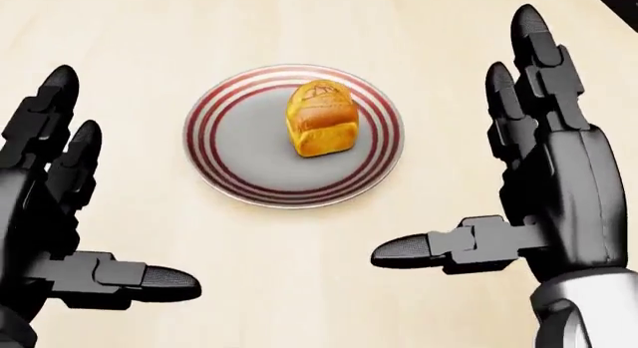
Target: Place all breads on the cutting board.
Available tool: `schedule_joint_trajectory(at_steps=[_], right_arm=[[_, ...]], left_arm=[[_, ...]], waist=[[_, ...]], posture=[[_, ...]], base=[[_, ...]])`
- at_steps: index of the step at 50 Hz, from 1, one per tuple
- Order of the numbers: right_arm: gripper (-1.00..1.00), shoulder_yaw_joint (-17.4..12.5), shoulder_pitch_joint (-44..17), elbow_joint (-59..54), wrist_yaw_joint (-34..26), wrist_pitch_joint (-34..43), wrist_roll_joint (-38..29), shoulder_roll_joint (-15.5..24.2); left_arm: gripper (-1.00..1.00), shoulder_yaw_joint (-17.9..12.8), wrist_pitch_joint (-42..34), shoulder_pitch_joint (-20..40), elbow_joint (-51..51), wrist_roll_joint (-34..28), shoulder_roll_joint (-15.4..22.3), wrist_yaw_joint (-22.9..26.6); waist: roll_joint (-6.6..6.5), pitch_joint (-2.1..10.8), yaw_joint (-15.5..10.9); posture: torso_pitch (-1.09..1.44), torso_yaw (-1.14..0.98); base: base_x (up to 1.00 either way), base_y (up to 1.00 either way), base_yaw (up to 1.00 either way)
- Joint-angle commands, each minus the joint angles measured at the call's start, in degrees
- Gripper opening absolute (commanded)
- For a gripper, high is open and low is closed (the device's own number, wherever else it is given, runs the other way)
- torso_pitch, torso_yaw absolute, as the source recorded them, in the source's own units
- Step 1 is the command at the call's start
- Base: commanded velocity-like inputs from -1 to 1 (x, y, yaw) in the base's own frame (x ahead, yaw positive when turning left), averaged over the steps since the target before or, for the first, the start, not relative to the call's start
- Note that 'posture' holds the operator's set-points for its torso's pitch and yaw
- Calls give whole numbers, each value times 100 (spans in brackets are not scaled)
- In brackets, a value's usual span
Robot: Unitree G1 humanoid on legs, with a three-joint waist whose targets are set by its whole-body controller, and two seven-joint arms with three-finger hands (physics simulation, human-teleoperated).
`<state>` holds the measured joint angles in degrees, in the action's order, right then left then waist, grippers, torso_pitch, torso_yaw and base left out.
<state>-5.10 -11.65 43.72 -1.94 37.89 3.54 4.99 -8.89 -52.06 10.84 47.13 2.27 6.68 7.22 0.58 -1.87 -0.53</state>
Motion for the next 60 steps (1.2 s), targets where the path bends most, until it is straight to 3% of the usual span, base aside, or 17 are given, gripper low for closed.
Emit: schedule_joint_trajectory(at_steps=[1, 10, 18, 24, 31, 35, 39, 40, 41, 44, 48, 60], right_arm=[[100, 41, -400, 313, 26, 490, -117, 52], [100, 332, -2071, -132, -20, 1859, -649, 201], [100, 907, -3028, -1215, -367, 2027, -1483, -30], [100, 1029, -3613, -1790, -839, 2181, -2154, -226], [100, 1134, -3752, -2399, -1336, 1981, -2913, -349], [100, 1320, -3716, -2384, -1843, 1950, -3466, -409], [100, 1297, -3663, -2325, -2239, 1925, -3896, -573], [100, 1271, -3634, -2354, -2266, 1857, -3932, -600], [85, 1277, -3604, -2339, -2317, 1837, -3999, -632], [66, 1280, -3537, -2373, -2450, 1739, -4168, -704], [58, 1249, -3478, -2479, -2527, 1608, -4274, -790], [63, 1092, -3551, -3184, -2366, 1154, -4191, -817]], left_arm=[[100, -105, 136, 168, 267, -11, 67, -22], [100, -143, 15, 257, 330, 9, 114, -20], [100, -170, -57, 303, 365, 37, 137, -27], [100, -179, 20, 278, 301, 45, 145, -16], [100, -184, 40, 280, 277, 43, 153, -13], [100, -213, 18, 288, 287, 58, 157, -12], [100, -260, -4, 322, 284, 85, 182, -4], [100, -260, -9, 318, 294, 88, 185, -6], [100, -264, -2, 307, 297, 94, 183, -8], [100, -270, -28, 297, 332, 106, 188, -12], [100, -252, 49, 276, 282, 97, 186, -11], [100, -273, 71, 266, 263, 114, 184, -14]], waist=[[-3, 138, -13], [-63, 189, 41], [-86, 184, 48], [-119, 165, 42], [-137, 148, 42], [-145, 142, 41], [-166, 125, 50], [-170, 124, 52], [-175, 121, 53], [-181, 117, 57], [-193, 122, 63], [-212, 136, 75]], posture=[[0, 0], [0, 0], [0, 0], [0, 0], [0, 0], [0, 0], [0, 0], [0, 0], [0, 0], [0, 0], [0, 0], [0, 0]], base=[[0, 0, 0], [0, 0, 0], [0, 0, 0], [0, 0, 0], [0, 0, 0], [0, 0, 0], [0, 0, 0], [0, 0, 0], [0, 0, 0], [0, 0, 0], [0, 0, 0], [0, 0, 0]])
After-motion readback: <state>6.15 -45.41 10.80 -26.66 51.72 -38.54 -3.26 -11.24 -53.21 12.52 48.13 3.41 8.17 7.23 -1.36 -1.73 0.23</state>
